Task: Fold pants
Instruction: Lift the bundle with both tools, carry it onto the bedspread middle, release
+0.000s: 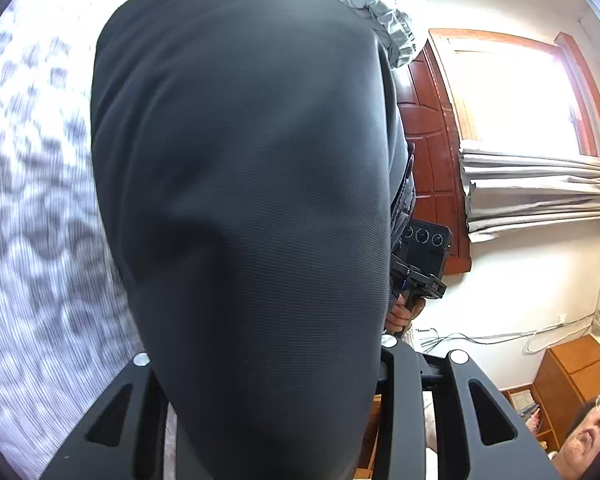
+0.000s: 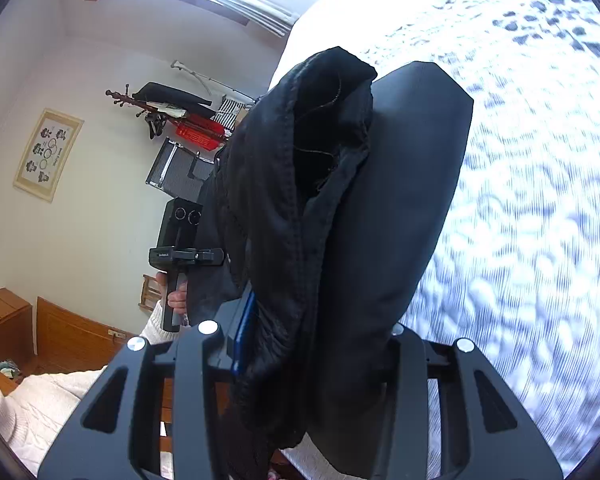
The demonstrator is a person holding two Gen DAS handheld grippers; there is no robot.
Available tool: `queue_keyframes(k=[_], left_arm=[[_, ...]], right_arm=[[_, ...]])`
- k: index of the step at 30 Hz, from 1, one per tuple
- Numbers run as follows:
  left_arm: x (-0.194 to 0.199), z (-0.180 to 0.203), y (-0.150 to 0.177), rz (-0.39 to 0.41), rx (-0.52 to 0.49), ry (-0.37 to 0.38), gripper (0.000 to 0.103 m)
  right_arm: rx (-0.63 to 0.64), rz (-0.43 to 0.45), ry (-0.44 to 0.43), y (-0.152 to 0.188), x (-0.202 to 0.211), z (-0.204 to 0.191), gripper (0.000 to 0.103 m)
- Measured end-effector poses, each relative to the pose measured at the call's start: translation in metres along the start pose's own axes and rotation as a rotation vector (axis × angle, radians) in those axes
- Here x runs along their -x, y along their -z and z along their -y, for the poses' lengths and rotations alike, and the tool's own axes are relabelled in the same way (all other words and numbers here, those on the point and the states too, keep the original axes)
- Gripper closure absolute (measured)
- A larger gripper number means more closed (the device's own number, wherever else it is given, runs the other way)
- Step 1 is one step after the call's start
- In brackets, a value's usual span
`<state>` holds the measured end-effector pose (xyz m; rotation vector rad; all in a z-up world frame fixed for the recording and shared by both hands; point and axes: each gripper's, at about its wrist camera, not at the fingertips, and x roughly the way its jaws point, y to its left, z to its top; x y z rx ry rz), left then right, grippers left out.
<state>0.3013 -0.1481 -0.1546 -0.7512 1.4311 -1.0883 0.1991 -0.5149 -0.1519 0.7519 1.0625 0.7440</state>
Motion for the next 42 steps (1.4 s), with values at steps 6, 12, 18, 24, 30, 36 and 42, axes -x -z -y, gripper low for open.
queue_keyframes(k=[6, 12, 18, 24, 30, 36, 42], left_arm=[[0.004, 0.001, -0.031, 0.038, 0.008, -0.017, 0.067], [0.002, -0.023, -0.049, 0.057, 0.062, -0.048, 0.067], [-0.006, -0.051, -0.060, 0.056, 0.096, -0.034, 0.062], [-0.005, -0.087, -0.068, 0.080, 0.109, -0.009, 0.043], [-0.001, -0.077, -0.057, 0.147, 0.091, 0.037, 0.012], [0.019, -0.055, -0.032, 0.191, 0.035, -0.175, 0.004], [0.071, -0.067, 0.001, 0.353, -0.022, -0.411, 0.004]], right_arm=[[-0.008, -0.023, -0.016, -0.038, -0.012, 0.017, 0.063], [-0.036, -0.078, 0.005, -0.064, -0.045, 0.032, 0.063], [-0.084, -0.085, -0.009, -0.064, -0.054, 0.055, 0.061], [-0.167, -0.060, -0.055, -0.047, -0.047, 0.096, 0.040], [-0.198, -0.002, -0.116, -0.029, -0.028, 0.112, 0.034], [-0.195, 0.048, -0.063, -0.004, 0.019, 0.116, 0.026], [-0.162, 0.118, 0.113, 0.037, 0.065, 0.090, 0.017]])
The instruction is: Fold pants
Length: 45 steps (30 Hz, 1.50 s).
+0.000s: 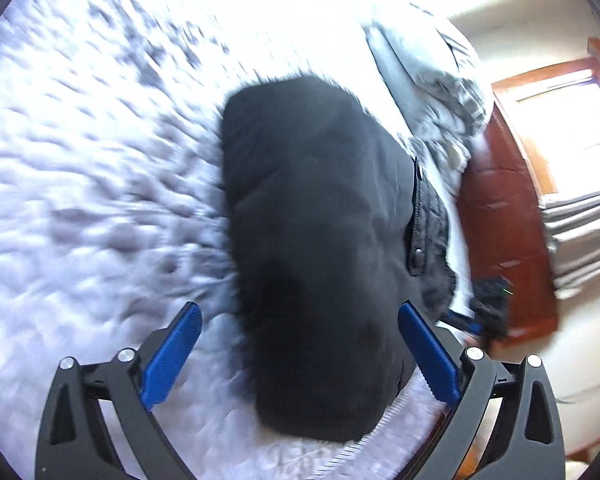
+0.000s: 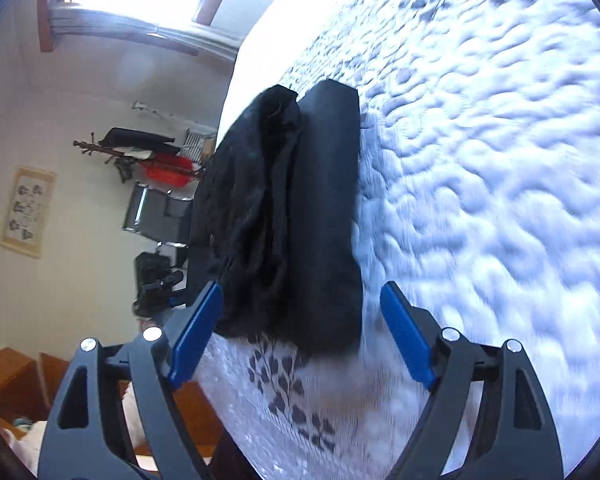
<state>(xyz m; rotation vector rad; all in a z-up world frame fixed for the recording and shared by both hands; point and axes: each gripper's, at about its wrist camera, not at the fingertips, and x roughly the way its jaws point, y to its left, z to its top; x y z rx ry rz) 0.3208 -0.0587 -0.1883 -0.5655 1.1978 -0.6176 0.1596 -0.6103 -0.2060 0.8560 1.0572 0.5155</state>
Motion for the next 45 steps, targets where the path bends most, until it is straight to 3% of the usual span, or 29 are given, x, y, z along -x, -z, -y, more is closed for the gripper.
queue_keyframes(k=[4, 9, 14, 19, 28, 45], left_arm=[[0.040, 0.020, 0.037, 0.112, -0.097, -0.138, 0.004], [0.040, 0.083, 0.064, 0.116, -0.175, -0.251, 0.004], [0.052, 0.109, 0.101, 0.153, -0.265, -0.338, 0.004], [0.068, 0.139, 0.128, 0.207, -0.328, -0.417, 0.004], [0.104, 0.177, 0.163, 0.261, -0.418, -0.477, 0.004], [0.148, 0.207, 0.189, 0.344, -0.439, -0.477, 0.004]], right_arm=[[0.042, 0.105, 0.190, 0.042, 0.027, -0.047, 0.010], [0.129, 0.183, 0.445, 0.081, 0.027, -0.112, 0.004], [0.239, 0.225, 0.676, 0.108, 0.007, -0.164, 0.003], [0.246, 0.271, 0.741, 0.130, 0.017, -0.189, 0.003], [0.279, 0.327, 0.804, 0.165, 0.035, -0.230, 0.003], [0.306, 0.348, 0.863, 0.189, 0.039, -0.266, 0.003]])
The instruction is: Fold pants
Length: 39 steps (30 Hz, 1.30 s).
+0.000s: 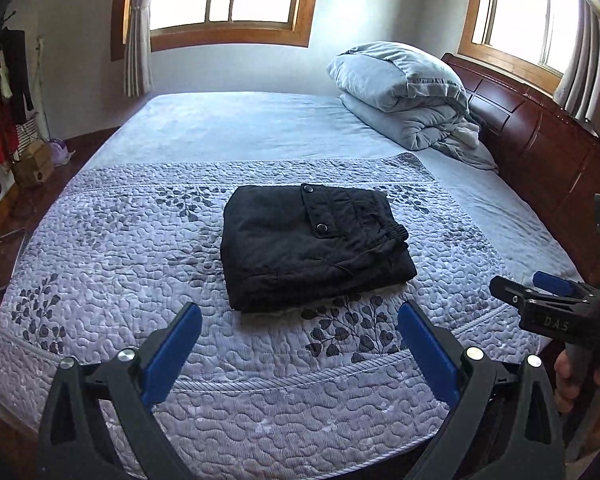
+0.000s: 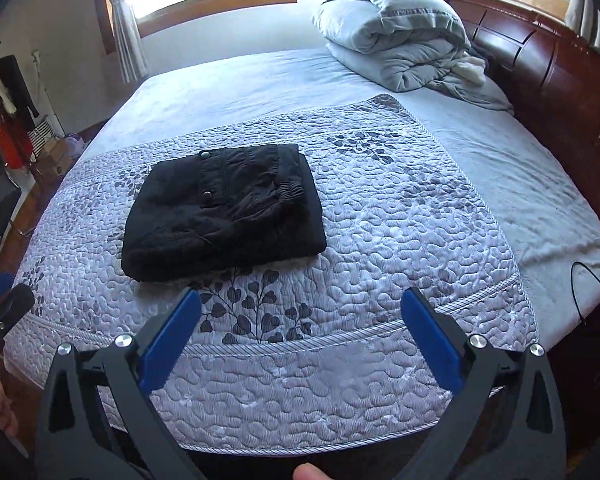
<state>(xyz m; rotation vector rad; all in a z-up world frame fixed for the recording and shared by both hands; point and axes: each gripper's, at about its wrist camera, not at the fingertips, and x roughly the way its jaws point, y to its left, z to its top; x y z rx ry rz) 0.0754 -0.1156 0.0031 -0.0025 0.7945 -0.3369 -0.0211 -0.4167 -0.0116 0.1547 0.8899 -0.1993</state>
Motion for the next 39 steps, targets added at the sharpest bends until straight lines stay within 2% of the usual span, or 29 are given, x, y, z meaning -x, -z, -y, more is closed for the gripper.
queue_keyframes(k=[6, 9, 18, 30, 39], left_arm=[[0.005, 0.000, -0.001, 0.003, -0.007, -0.001, 0.004], [0.004, -0.001, -0.001, 0.002, -0.004, -0.001, 0.004], [-0.021, -0.008, 0.005, -0.048, -0.001, -0.050, 0.004], [-0.034, -0.003, 0.009, -0.077, -0.016, -0.038, 0.004], [-0.030, -0.008, 0.007, -0.073, -0.008, -0.037, 0.004]], right_arm=[[0.011, -0.002, -0.001, 0.000, -0.003, -0.004, 0.003], [0.005, -0.018, 0.026, 0.000, -0.009, -0.003, 0.003], [0.037, -0.017, 0.092, 0.001, -0.016, -0.001, 0.003], [0.021, -0.019, 0.077, 0.001, -0.020, 0.006, 0.003], [0.019, -0.027, 0.002, -0.001, -0.025, -0.005, 0.003]])
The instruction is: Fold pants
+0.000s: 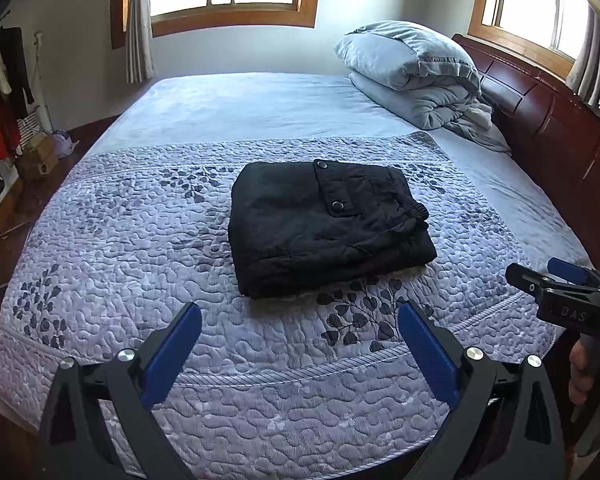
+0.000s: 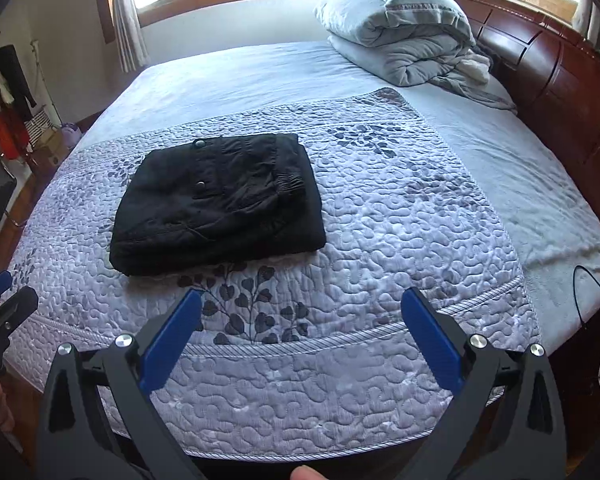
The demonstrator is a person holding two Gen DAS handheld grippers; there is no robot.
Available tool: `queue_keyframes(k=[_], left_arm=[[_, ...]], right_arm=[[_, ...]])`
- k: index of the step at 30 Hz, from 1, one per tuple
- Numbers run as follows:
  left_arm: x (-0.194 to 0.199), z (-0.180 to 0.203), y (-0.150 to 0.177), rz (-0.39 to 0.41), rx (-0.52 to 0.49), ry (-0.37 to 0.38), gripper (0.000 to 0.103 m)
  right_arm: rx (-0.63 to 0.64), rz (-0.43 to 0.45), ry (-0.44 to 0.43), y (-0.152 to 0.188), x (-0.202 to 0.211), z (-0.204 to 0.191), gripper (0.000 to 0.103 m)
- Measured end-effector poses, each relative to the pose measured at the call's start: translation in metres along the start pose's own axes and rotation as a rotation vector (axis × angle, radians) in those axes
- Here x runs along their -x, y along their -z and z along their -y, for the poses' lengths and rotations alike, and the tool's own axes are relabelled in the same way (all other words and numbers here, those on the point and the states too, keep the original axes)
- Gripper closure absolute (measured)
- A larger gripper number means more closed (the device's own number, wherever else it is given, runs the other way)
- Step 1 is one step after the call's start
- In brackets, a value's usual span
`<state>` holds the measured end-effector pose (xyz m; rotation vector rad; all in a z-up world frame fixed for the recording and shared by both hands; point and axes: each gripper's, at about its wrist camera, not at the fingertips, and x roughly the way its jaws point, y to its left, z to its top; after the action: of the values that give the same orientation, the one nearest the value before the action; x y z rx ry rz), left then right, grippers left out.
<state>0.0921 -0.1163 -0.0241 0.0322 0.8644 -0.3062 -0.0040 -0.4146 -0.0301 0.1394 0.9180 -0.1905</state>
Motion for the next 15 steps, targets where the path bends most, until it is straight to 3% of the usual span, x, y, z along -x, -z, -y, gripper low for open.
queue_keyframes(k=[15], left_arm=[[0.002, -0.017, 0.005, -0.007, 0.025, -0.016, 0.004]], right_arm=[[0.018, -0.007, -0.021, 0.000, -0.005, -0.020, 0.003]])
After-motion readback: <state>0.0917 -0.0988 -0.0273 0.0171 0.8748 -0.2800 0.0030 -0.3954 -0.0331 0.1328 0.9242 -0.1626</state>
